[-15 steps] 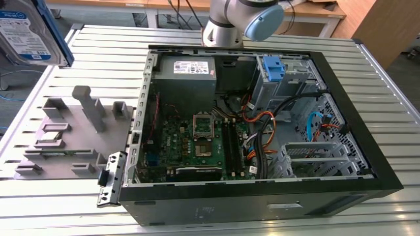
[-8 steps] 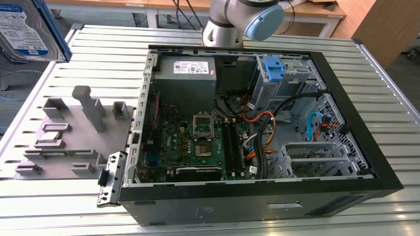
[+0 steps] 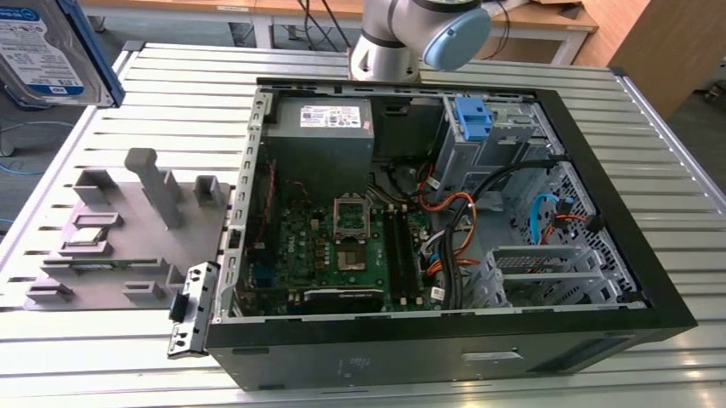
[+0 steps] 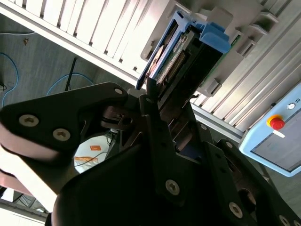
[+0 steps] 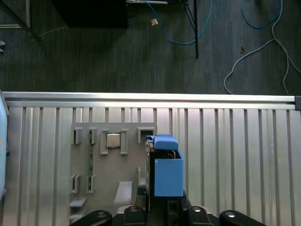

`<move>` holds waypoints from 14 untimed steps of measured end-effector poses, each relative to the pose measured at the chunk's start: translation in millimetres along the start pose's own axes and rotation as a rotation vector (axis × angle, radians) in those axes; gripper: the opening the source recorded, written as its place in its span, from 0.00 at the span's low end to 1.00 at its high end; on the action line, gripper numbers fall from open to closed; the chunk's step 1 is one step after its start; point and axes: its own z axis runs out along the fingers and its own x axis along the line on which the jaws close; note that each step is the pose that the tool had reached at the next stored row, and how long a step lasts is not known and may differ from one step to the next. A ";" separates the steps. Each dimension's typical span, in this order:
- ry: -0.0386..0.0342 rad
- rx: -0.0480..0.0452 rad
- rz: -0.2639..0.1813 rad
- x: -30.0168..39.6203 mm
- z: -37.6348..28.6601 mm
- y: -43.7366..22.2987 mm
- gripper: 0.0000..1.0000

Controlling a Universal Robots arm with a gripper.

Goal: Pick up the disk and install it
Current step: 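Pick up the disk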

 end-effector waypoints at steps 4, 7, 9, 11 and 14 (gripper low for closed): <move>-0.0001 0.0002 0.000 0.0 -0.2 -5.5 0.35; -0.0001 0.0001 0.000 -0.1 -0.5 -10.9 0.35; 0.0000 0.0001 0.000 -0.2 -0.7 -15.3 0.35; 0.0000 0.0001 0.000 -0.2 -1.0 -20.1 0.35; -0.0001 0.0001 0.000 -0.3 -1.4 -27.6 0.35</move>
